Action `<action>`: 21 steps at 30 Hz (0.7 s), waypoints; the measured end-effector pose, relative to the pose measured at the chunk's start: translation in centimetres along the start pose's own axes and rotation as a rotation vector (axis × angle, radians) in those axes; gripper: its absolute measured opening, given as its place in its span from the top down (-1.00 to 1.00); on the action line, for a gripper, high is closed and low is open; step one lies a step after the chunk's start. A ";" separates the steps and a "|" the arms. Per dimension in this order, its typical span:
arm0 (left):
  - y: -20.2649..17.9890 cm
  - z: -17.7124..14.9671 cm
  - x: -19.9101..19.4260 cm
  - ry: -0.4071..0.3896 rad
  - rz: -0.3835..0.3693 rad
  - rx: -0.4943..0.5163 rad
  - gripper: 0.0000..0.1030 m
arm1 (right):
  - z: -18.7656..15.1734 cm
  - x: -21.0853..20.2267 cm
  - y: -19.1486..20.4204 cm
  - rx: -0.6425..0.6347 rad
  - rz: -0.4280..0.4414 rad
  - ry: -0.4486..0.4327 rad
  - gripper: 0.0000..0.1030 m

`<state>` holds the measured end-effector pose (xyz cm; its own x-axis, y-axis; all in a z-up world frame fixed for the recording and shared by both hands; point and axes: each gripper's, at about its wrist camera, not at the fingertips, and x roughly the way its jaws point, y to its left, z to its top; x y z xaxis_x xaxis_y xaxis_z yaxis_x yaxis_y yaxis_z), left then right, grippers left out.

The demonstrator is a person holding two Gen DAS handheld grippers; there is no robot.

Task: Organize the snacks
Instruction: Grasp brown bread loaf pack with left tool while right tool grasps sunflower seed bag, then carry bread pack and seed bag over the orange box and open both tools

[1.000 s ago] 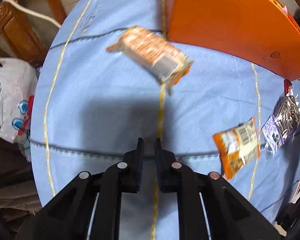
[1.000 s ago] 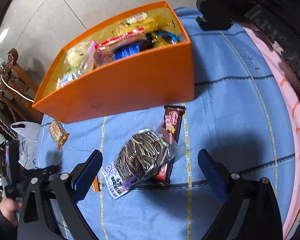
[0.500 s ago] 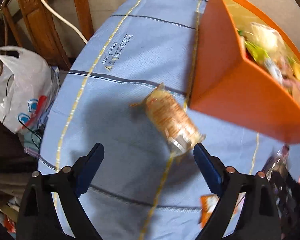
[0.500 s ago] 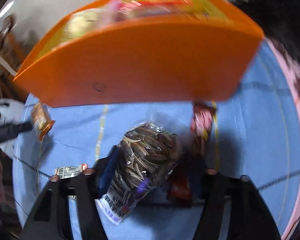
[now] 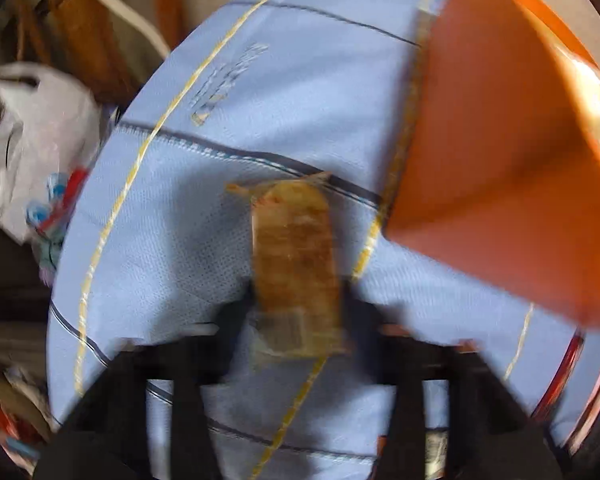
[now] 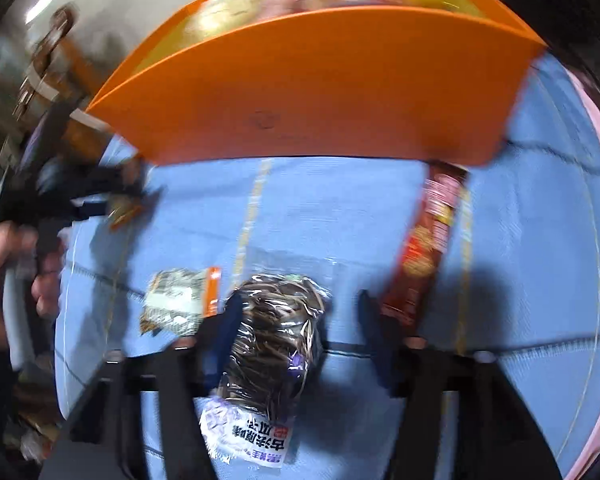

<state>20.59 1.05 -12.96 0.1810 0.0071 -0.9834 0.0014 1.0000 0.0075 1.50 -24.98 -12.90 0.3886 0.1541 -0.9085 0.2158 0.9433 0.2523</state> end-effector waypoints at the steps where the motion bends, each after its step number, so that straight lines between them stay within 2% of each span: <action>1: 0.0 -0.5 0.1 0.005 0.004 0.023 0.33 | -0.2 -0.3 -0.8 0.036 -0.008 -0.013 -0.50; 4: 0.6 -2.3 0.1 -0.002 -0.006 0.069 0.33 | -0.7 -1.1 -1.9 0.076 -0.041 -0.021 -0.52; 10: 2.4 -5.6 0.2 0.013 -0.019 0.101 0.32 | -2.8 -0.9 1.9 -0.107 -0.030 0.039 -0.52; 13: 2.5 -5.9 0.6 0.003 -0.017 0.106 0.32 | -3.3 1.1 3.6 -0.175 -0.103 0.075 -0.50; 14: 2.4 -6.0 0.6 -0.001 -0.013 0.106 0.32 | -3.5 2.3 4.4 -0.207 -0.123 0.088 -0.41; 15: 2.4 -6.0 0.7 -0.005 -0.007 0.109 0.32 | -3.4 3.0 4.9 -0.233 -0.151 0.094 -0.24; 16: 2.5 -5.9 0.5 -0.010 0.001 0.119 0.32 | -3.5 3.2 5.6 -0.269 -0.189 0.073 -0.24; 18: 2.2 -6.4 0.4 -0.013 0.004 0.138 0.33 | -3.3 3.0 5.8 -0.264 -0.156 0.087 -0.23; 21: 2.8 -7.1 -0.4 -0.008 -0.064 0.129 0.34 | -2.5 0.4 4.2 -0.173 -0.065 0.055 -0.23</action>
<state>13.52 3.88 -13.80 0.1841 -0.0576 -0.9812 0.1396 0.9897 -0.0319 0.35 -20.21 -13.07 0.3286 0.1027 -0.9389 0.0799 0.9875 0.1360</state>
